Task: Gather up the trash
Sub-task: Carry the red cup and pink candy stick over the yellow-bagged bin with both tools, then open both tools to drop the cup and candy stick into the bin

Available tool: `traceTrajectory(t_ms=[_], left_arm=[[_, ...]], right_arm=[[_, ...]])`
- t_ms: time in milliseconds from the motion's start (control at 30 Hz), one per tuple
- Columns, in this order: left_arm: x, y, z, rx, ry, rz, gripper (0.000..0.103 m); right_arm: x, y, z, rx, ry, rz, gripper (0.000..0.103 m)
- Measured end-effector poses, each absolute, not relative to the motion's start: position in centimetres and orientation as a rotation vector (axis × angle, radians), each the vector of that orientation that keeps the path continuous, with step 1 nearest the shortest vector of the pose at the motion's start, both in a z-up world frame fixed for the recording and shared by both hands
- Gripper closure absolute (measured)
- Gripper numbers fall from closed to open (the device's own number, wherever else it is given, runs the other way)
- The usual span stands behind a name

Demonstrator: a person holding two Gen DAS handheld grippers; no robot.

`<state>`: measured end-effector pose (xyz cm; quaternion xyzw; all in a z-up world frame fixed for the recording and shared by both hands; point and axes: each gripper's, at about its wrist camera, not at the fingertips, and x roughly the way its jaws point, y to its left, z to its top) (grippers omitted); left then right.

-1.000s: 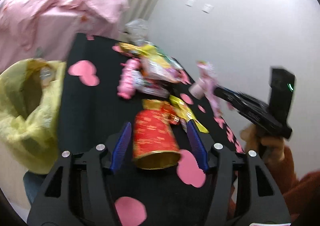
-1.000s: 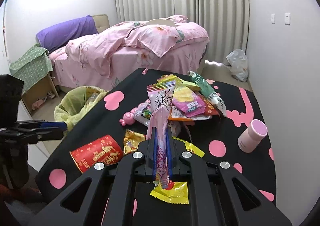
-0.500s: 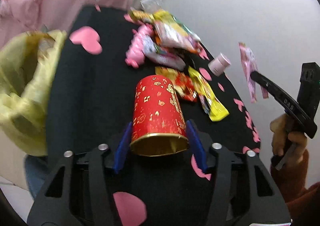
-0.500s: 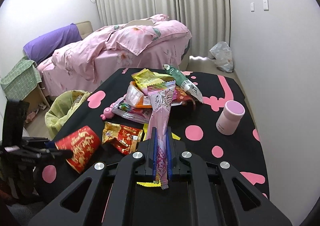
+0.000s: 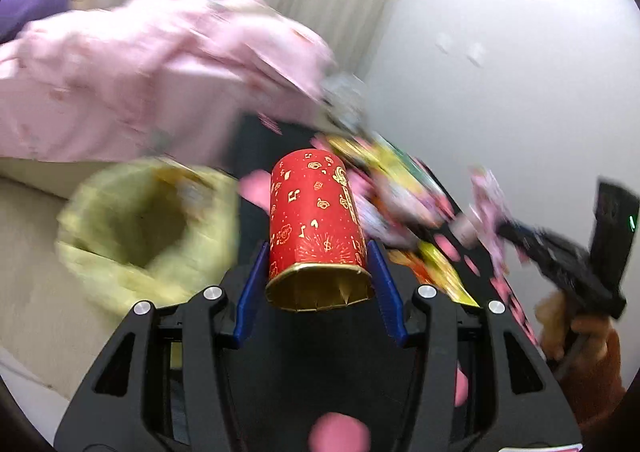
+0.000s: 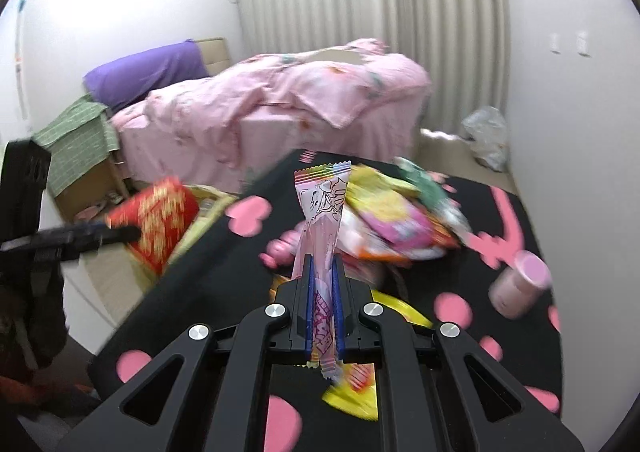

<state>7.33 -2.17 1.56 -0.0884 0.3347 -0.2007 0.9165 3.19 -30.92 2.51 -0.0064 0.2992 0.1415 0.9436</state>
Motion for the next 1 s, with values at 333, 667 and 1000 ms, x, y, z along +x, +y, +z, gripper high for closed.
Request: traceTrajectory(t_ms=[333,667,1000], left_arm=[[11.4,9.0,1.0,-0.315,0.678,-0.143,0.053],[14.4,11.7,-3.9,-0.433,0.738,-0.125,0.045],[14.3,13.5,-4.0,-0.476,0.690,-0.031,0.038]], right_arm=[[15.7,-16.3,1.1,-0.019,0.709,0.621,0.093],[21.3,-9.3,-4.2,-0.016,0.828,0.749,0.076],[21.0,-10.3,-4.7,-0.037,0.820,0.697,0.056]])
